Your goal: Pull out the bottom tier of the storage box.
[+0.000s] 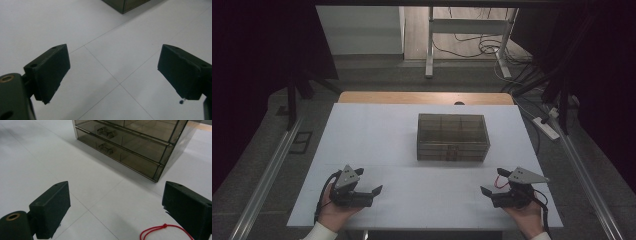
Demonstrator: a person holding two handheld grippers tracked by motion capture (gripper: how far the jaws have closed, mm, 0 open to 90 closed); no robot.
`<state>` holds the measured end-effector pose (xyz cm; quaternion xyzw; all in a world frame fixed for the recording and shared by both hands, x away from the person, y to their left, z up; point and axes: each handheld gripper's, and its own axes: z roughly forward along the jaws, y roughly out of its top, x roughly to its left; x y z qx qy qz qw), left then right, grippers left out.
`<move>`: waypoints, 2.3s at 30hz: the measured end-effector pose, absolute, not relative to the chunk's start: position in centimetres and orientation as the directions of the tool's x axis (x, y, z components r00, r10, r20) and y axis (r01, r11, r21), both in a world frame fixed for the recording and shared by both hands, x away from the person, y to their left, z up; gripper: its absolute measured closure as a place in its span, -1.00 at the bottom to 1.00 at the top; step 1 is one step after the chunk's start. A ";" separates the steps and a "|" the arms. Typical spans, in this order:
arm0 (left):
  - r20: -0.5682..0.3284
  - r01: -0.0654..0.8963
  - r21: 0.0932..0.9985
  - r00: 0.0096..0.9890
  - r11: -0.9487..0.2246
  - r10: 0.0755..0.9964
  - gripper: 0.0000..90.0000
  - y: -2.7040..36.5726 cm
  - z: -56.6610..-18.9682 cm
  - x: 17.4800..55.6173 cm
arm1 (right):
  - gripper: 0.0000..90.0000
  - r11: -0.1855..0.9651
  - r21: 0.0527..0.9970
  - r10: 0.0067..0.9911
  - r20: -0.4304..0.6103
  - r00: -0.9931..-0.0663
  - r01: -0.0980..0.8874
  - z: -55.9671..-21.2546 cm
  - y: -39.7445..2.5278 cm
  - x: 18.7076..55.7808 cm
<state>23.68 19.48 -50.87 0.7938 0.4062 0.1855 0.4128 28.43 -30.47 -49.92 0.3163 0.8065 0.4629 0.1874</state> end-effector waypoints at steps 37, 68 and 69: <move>-0.025 0.490 0.797 0.610 -0.352 0.792 -0.77 19.3 -51.1 23.8 | -0.75 0.454 0.840 0.644 -0.080 -0.760 0.297 -50.6 -27.5 28.5; -0.024 0.492 0.791 0.619 -0.363 0.785 -0.77 19.2 -51.4 23.9 | -0.72 0.578 0.781 0.603 -0.216 -0.768 0.234 -51.2 -25.4 28.6; -0.024 0.492 0.791 0.618 -0.363 0.786 -0.77 19.2 -51.4 23.9 | -0.72 0.581 0.779 0.602 -0.218 -0.768 0.234 -51.3 -25.3 28.6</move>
